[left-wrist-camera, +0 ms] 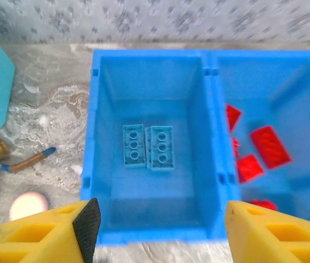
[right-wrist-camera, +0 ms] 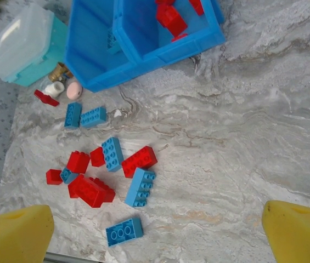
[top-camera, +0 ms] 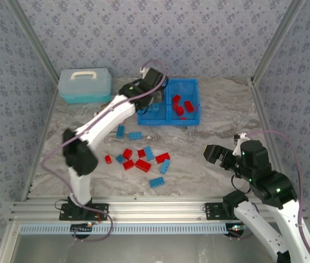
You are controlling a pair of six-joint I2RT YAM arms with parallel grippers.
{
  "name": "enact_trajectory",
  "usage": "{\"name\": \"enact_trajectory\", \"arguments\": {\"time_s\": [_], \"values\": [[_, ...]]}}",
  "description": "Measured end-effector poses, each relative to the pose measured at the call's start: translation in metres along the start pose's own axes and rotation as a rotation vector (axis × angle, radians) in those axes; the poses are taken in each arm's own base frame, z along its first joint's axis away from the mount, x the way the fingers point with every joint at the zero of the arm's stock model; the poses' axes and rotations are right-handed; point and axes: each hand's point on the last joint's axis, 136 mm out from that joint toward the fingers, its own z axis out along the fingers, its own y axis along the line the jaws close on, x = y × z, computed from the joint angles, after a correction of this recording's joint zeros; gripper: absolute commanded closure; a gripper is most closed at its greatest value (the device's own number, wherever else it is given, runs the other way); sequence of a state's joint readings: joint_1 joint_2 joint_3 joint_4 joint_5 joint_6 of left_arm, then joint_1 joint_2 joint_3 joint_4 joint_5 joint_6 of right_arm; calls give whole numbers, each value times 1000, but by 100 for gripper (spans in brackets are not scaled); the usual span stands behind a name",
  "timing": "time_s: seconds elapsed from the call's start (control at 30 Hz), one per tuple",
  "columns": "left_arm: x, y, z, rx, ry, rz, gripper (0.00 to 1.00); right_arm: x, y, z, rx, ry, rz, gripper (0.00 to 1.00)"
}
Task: Sort the legos into containers by color
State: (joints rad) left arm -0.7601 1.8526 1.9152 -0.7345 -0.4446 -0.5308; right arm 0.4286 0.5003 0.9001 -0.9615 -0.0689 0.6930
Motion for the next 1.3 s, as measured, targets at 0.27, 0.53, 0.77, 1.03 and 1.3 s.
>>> {"name": "enact_trajectory", "arguments": {"time_s": [0.27,0.53,0.77,1.03,1.3], "values": [[59,34,-74,134,-9,58,31,29,8,51,0,141,-34,0],[201,83,-56,143,258,111,20,93,32,124,84,319,-122,0],[200,86,-76,225,200,63,5,140,33,174,231,417,-201,0],[198,85,-79,245,180,55,3,159,49,215,264,426,-186,26],[202,91,-81,237,172,54,2,165,40,222,325,398,-153,66]]}}
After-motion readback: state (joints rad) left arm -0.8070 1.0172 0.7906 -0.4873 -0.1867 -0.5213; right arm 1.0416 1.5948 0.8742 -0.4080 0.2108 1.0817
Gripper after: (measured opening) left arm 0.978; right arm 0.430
